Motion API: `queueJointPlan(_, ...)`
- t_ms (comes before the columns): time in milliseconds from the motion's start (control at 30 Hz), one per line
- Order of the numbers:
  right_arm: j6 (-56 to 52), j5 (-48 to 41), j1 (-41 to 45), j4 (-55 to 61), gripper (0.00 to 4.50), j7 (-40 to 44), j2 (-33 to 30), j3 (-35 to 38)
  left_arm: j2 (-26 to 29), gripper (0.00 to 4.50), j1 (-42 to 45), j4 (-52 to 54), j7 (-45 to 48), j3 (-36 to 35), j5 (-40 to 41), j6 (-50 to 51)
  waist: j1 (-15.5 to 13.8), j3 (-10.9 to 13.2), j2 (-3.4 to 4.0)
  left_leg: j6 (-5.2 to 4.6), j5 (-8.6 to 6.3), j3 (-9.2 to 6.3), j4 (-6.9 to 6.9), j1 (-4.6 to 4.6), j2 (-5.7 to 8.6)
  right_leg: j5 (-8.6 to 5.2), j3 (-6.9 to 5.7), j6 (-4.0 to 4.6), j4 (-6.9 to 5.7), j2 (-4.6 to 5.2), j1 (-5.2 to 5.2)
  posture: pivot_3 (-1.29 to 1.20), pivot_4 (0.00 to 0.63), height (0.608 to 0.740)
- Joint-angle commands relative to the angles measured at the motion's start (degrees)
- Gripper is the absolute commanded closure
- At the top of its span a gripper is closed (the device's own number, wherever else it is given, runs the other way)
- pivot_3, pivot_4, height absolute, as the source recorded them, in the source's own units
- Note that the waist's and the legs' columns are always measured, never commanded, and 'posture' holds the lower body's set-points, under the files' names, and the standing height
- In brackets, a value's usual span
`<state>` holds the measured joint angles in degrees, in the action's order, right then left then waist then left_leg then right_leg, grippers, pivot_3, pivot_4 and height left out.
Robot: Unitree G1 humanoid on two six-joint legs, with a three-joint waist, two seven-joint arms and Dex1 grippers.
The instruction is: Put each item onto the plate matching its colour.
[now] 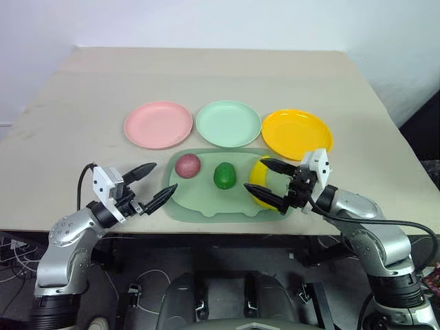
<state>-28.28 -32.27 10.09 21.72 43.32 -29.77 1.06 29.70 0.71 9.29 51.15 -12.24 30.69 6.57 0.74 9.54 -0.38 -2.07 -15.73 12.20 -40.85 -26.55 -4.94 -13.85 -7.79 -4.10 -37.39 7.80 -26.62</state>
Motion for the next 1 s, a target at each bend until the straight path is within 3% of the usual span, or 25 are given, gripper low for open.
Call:
queueJointPlan(33,1.50,-0.74,-0.61,1.91,0.00,0.47,-0.63,2.31,-0.04,0.02,1.14,-0.81,1.33,-0.02,-0.31,-2.30,0.03,0.00,0.00,0.00,0.00,0.00,0.00,0.00,0.00,0.00,0.00,0.00,0.00,0.00,0.00,0.00,0.150,0.695)
queueJointPlan(267,1.10,-0.02,-3.14,2.10,0.00,-0.24,-1.19,2.52,-1.04,0.02,2.63,-4.25,3.27,0.93,-1.14,-4.89,-0.15,0.00,0.00,0.00,0.00,-0.03,0.01,0.00,0.00,0.00,-0.04,0.00,0.02,-0.01,0.02,0.00,0.150,0.695)
queueJointPlan(533,-8.34,0.37,-4.60,4.04,0.00,-4.89,-4.35,2.62,-1.78,0.02,3.96,-4.46,5.39,2.74,-0.72,-4.31,-0.42,0.00,0.01,-0.03,-0.01,-0.10,0.03,-0.05,0.01,-0.01,-0.13,0.00,0.13,0.00,0.06,0.00,0.150,0.695)
queueJointPlan(1000,-22.54,2.34,0.24,6.85,0.00,-16.54,-0.31,-3.63,-1.59,0.02,5.88,-8.63,8.79,4.20,-1.80,-6.62,-0.03,0.00,0.01,-0.06,-0.03,-0.11,0.02,-0.03,0.00,0.00,-0.14,-0.01,0.17,-0.01,0.13,0.00,0.150,0.695)
